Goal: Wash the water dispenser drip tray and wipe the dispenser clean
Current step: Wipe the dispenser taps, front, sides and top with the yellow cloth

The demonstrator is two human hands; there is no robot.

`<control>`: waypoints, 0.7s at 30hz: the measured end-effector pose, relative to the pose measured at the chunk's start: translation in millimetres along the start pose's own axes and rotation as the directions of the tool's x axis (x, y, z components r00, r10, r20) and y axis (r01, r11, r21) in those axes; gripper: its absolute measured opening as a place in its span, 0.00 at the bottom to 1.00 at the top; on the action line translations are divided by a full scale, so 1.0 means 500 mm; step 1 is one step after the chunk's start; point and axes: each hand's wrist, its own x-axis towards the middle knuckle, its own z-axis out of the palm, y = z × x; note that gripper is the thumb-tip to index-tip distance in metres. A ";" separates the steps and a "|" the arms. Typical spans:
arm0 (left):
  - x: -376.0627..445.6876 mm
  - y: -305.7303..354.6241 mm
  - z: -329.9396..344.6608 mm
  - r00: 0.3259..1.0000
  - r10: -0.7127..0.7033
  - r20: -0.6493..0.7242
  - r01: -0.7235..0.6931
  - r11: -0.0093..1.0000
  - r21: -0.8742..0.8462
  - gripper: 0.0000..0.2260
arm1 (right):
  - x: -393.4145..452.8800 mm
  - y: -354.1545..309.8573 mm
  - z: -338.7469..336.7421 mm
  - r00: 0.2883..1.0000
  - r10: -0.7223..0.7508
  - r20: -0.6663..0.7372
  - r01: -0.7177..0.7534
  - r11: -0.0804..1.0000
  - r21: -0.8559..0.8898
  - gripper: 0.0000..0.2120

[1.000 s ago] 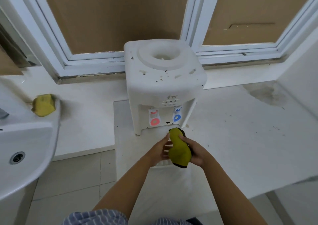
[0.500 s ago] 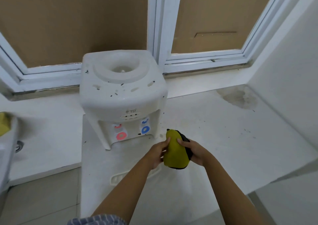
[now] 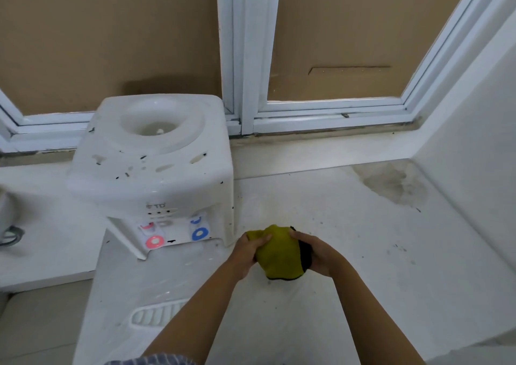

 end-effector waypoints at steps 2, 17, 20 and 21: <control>0.017 -0.005 0.016 0.994 0.036 -0.105 -0.029 0.997 0.066 0.29 | 0.012 -0.003 -0.013 1.000 -0.030 -0.001 0.030 1.000 -0.009 0.19; 0.142 0.028 0.053 0.968 0.006 -0.249 0.071 0.951 0.300 0.26 | 0.120 -0.040 -0.081 0.998 -0.048 0.036 0.044 0.993 0.107 0.17; 0.175 0.034 0.055 0.944 0.013 -0.330 0.113 0.926 0.361 0.28 | 0.161 -0.050 -0.089 0.988 -0.119 -0.094 0.127 0.989 0.081 0.15; 0.186 0.033 0.057 0.932 0.015 -0.361 0.131 0.918 0.375 0.27 | 0.176 -0.051 -0.091 0.979 -0.144 -0.146 0.153 0.987 0.051 0.15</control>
